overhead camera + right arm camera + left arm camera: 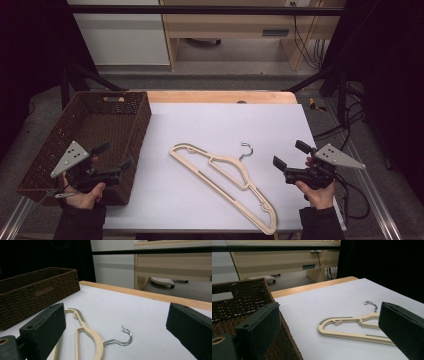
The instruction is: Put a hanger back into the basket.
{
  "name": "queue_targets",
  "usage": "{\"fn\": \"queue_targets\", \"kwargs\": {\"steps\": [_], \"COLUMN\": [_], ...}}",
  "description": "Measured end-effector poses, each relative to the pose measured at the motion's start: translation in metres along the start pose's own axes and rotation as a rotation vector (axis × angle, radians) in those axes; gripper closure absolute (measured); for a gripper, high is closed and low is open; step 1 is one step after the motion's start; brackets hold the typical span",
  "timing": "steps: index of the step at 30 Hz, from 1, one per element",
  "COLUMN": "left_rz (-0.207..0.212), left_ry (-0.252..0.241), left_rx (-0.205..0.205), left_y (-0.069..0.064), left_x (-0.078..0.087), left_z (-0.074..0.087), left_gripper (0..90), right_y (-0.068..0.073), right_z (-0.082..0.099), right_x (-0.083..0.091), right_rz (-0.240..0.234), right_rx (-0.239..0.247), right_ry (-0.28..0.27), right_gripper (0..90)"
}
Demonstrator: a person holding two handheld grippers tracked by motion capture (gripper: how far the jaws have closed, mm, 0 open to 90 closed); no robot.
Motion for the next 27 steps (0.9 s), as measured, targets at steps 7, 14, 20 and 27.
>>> {"fn": "queue_targets", "kwargs": {"steps": [7, 14, 20, 27], "left_rz": [-0.008, -0.010, -0.016, -0.019], "left_ry": [0.014, 0.020, 0.022, 0.029], "left_rx": [-0.014, -0.018, -0.017, -0.023], "left_y": [-0.001, 0.000, 0.000, 0.000], "left_x": [-0.001, 0.000, -0.001, -0.002], "left_z": [0.001, 0.001, 0.002, 0.002], "left_gripper": [4.0, 4.0, 4.0, 4.0], "right_y": [0.001, 0.008, 0.017, 0.029], "right_z": [0.003, 0.008, 0.022, 0.037], "right_x": [-0.003, -0.010, -0.021, -0.033], "right_rz": [0.000, -0.027, -0.036, -0.074], "right_rx": [0.007, 0.015, 0.036, 0.046], "right_ry": [0.047, 0.108, 0.231, 0.333], "right_gripper": [5.3, 9.4, 14.2, 23.5]}}
Point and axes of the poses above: each handheld gripper's, and its own axes: x roughly backward along the jaws, z roughly out of its underside, y roughly to its left, the point moved 4 cm from there along -x, roughly forward along the jaws, and after that the axes turned 4 degrees about x, right-handed, at the moved point
